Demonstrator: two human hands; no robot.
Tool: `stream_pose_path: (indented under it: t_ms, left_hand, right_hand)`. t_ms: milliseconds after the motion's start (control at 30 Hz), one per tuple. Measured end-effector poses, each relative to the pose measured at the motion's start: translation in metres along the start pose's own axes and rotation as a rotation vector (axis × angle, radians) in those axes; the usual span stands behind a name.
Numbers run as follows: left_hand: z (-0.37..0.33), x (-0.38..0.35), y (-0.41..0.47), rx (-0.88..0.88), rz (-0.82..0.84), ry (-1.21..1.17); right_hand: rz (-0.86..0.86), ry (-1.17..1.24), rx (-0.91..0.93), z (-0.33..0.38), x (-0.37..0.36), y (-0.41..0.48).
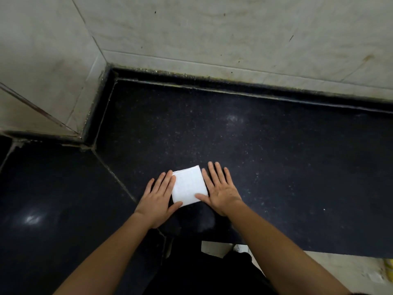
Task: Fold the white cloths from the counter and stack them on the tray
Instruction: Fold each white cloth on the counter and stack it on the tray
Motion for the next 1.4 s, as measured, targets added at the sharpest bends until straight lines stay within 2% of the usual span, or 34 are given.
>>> stream_pose_path:
  t_ms: [133,200,300,400,500,600,700,900,1033,1133,1267,1400]
  left_hand:
    - [-0.001,0.001,0.0,0.005,0.043,0.015]
    - [-0.002,0.006,0.0,-0.006,0.027,-0.022]
    - [-0.004,0.029,0.007,0.002,-0.129,-0.119]
    - [-0.018,0.058,0.029,-0.058,-0.281,-0.137]
    - [-0.043,0.064,0.057,-0.265,-0.268,0.003]
    - [-0.068,0.06,0.072,-0.473,-0.135,0.262]
    - [-0.076,0.059,0.08,-0.583,-0.029,0.538]
    - [-0.082,0.072,0.092,-0.651,-0.014,0.574]
    - [-0.089,0.086,0.096,-0.632,0.017,0.574]
    - [-0.089,0.104,0.094,-0.587,0.036,0.484]
    - [-0.08,0.133,0.088,-0.535,0.055,0.337]
    - [-0.062,0.165,0.077,-0.519,-0.039,0.244]
  right_hand:
    - [-0.016,0.041,-0.107,-0.017,-0.003,-0.025]
    - [-0.05,0.143,-0.143,-0.014,0.004,-0.034]
    - [-0.155,0.359,-0.208,-0.004,0.018,-0.039]
    - [-0.164,0.586,-0.327,0.004,0.018,-0.036]
    - [-0.177,0.693,-0.422,0.006,0.012,-0.033]
    - [-0.17,0.745,-0.484,0.004,0.007,-0.029]
    - [-0.134,0.801,-0.529,0.002,0.004,-0.026]
    - [-0.09,0.86,-0.538,-0.004,0.004,-0.026]
    - [-0.085,0.876,-0.527,-0.006,0.005,-0.027]
    - [-0.084,0.883,-0.503,-0.005,0.01,-0.026]
    - [-0.137,0.858,-0.377,-0.004,0.039,-0.015]
    - [-0.173,0.718,-0.155,-0.007,0.077,-0.009]
Point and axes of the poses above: each hand's wrist, its own y-axis towards the middle knuckle, its own x-axis out of the back of the hand, z = x × y, the point moved 6 cm from there along y, towards the middle knuckle, and after that the axes turned 5 degrees about x, right-handed, at the moved point
